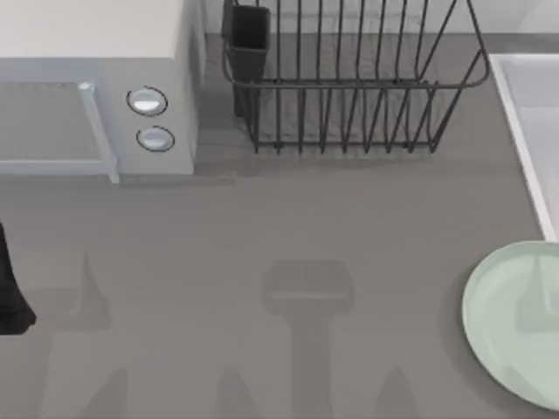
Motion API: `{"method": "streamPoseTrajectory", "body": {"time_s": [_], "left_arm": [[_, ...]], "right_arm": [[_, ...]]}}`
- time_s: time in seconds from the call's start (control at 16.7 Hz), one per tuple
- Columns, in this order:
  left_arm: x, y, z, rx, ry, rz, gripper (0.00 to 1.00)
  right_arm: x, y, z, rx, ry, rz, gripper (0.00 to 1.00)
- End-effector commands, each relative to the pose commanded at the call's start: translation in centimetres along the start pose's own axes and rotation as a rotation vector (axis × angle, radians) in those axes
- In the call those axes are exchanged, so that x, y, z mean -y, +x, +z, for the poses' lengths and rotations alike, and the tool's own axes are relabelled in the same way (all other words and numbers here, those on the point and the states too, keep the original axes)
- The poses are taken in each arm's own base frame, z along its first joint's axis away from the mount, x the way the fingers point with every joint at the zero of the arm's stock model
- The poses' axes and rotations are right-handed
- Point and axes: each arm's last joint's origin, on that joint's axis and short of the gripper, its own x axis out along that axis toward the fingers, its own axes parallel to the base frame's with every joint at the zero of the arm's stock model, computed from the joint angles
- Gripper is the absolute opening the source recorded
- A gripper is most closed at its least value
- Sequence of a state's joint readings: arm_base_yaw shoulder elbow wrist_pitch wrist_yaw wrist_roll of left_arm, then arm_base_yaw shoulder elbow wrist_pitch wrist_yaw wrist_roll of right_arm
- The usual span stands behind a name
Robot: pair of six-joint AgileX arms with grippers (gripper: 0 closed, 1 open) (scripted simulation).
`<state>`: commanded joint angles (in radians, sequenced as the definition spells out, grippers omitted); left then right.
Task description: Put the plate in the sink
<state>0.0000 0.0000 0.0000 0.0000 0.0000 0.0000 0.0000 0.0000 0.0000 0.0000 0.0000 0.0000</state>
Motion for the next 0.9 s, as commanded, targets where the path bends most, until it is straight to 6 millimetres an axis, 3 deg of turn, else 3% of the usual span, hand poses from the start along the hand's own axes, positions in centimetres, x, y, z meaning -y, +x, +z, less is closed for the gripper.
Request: {"method": "streamPoseTrajectory", "body": {"time_s": [0.72, 0.9], "left_arm": [[0.00, 0.00, 0.00, 0.000, 0.000, 0.000, 1.00], [0.00, 0.00, 0.00, 0.000, 0.000, 0.000, 1.00]], "right_arm": [[0.00, 0.00, 0.01, -0.001, 0.000, 0.000, 1.00], [-0.25, 0.08, 0.96, -0.060, 0.023, 0.022, 1.00]]}}
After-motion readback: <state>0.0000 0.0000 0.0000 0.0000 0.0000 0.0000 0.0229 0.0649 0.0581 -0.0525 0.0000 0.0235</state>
